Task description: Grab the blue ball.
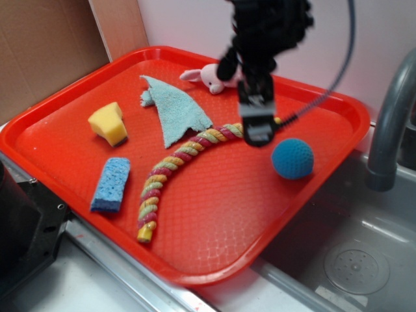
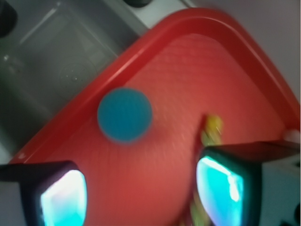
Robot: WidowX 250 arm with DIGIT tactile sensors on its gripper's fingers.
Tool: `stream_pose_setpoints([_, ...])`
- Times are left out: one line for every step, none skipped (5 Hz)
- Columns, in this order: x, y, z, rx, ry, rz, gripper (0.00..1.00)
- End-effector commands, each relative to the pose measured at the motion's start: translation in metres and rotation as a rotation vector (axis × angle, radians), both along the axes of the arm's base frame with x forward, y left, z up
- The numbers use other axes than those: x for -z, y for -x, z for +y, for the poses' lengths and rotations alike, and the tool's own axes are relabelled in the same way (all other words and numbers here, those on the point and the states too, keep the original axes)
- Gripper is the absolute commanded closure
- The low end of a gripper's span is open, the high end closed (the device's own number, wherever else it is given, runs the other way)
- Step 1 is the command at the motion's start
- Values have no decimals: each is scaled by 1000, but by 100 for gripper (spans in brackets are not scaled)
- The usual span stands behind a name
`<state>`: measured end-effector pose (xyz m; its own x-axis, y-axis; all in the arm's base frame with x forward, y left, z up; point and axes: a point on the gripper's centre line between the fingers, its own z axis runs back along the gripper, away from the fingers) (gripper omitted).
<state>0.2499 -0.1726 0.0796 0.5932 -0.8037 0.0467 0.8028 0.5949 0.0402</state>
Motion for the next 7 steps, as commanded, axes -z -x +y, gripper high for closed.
stream_pose_setpoints([14, -8, -24, 253, 30, -76, 0])
stream_pose_setpoints([31, -10, -23, 272, 32, 5, 0])
stream_pose_setpoints([30, -5, -19, 263, 69, 69, 0])
stream_pose_setpoints([34, 2, -14, 221, 60, 121, 28])
stream_pose_setpoints([27, 6, -10, 186, 37, 86, 100])
stream_pose_setpoints([4, 15, 0, 120, 20, -12, 100])
stream_pose_setpoints([-26, 32, 16, -22, -3, -107, 100])
